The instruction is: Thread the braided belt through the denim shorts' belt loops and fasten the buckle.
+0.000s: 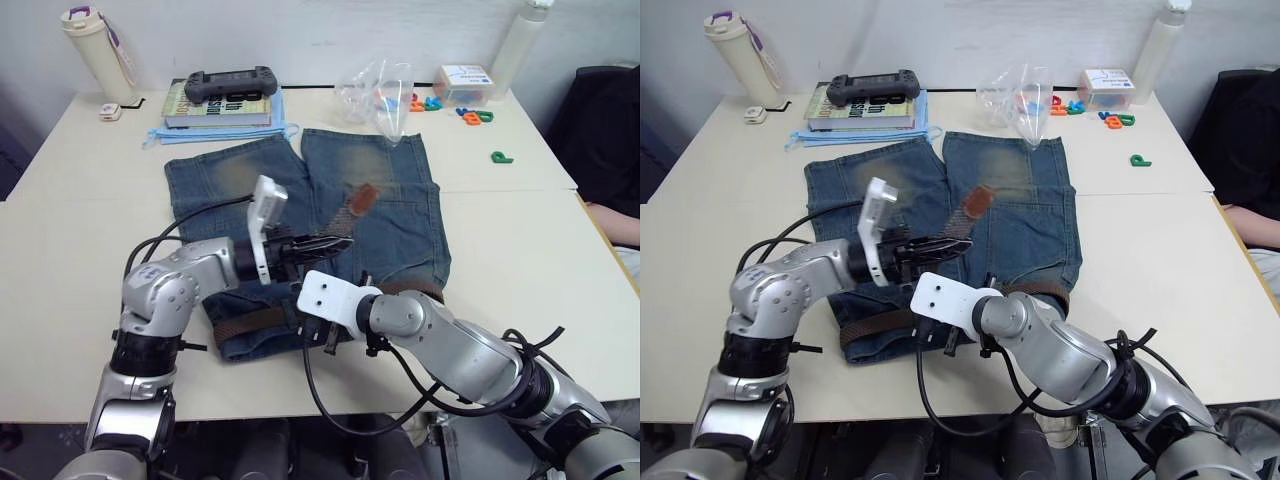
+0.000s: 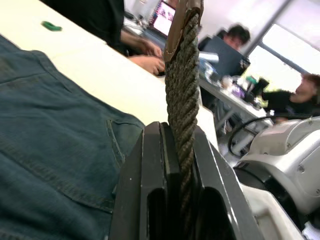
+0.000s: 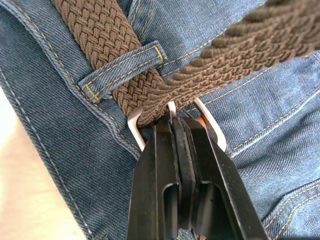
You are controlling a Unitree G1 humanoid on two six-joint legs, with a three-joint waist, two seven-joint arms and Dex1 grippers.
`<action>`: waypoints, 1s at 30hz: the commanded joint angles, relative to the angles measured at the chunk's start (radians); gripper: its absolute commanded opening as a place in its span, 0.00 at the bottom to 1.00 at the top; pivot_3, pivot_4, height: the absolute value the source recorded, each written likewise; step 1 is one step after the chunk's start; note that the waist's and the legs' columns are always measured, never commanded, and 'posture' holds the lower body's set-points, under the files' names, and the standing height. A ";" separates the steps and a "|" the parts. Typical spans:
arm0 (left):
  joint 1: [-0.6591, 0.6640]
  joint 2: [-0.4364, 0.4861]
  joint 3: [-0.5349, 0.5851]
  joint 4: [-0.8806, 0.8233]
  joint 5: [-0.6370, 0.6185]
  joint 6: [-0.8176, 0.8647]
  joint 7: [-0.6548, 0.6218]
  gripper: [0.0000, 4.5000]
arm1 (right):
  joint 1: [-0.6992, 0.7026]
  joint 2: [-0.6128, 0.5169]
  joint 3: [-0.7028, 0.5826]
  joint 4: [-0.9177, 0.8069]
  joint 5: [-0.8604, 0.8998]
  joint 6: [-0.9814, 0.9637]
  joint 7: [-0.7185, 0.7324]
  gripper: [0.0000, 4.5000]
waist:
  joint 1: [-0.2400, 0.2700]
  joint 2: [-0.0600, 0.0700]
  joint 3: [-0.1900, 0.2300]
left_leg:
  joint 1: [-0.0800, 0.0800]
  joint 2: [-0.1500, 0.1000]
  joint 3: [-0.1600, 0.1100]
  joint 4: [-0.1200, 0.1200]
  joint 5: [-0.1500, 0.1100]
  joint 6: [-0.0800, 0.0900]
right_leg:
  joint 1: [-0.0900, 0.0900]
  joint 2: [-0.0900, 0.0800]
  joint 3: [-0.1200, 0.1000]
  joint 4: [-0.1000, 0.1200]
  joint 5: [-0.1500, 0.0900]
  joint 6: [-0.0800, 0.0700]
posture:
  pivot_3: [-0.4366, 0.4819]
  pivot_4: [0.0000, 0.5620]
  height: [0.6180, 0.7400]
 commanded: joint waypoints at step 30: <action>-0.131 -0.078 0.126 0.200 0.009 0.000 -0.315 0.00 | 0.016 -0.032 0.050 0.021 0.000 0.028 0.040 0.02 | 0.010 0.000 -0.003 | -0.005 -0.003 -0.002 -0.003 0.006 0.009 | 0.002 -0.003 -0.002 -0.018 0.014 0.006 | 0.48 0.27 0.40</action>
